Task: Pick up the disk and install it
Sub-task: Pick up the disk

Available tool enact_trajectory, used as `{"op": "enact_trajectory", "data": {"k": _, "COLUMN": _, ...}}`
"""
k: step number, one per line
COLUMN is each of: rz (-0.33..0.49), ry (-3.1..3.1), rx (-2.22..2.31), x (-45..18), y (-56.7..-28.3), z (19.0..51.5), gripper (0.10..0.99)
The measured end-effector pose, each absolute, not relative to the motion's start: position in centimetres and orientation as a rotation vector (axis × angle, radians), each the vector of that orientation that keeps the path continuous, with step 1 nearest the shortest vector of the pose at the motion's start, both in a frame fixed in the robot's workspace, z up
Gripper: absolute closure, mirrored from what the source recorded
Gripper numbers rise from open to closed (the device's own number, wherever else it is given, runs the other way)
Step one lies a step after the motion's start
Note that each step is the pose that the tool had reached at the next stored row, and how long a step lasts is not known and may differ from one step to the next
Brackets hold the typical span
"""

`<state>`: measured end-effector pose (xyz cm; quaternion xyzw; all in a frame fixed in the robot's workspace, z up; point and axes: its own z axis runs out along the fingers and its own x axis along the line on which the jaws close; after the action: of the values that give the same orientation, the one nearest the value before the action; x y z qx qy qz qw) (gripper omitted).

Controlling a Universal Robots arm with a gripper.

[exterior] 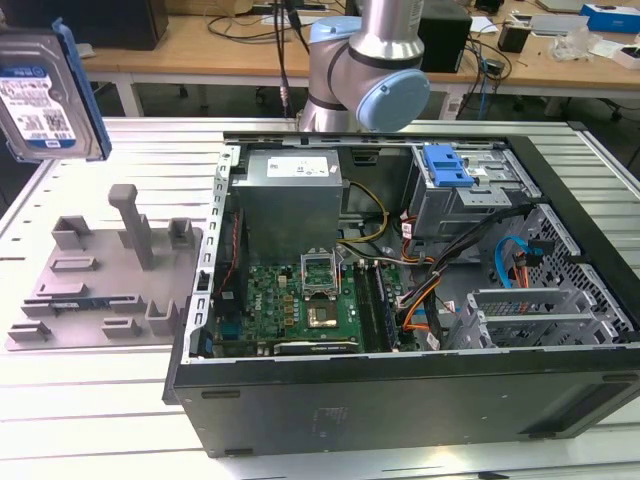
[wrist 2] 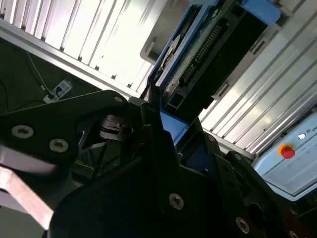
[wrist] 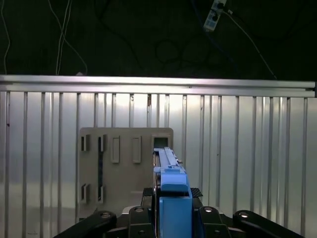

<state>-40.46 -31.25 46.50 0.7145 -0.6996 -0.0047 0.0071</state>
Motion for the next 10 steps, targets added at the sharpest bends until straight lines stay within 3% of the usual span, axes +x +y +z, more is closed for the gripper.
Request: {"op": "enact_trajectory", "data": {"k": 10, "rz": -0.013, "ry": -2.189, "rx": 2.235, "x": -40.5, "y": -31.3, "z": 48.4, "gripper": 0.718}}
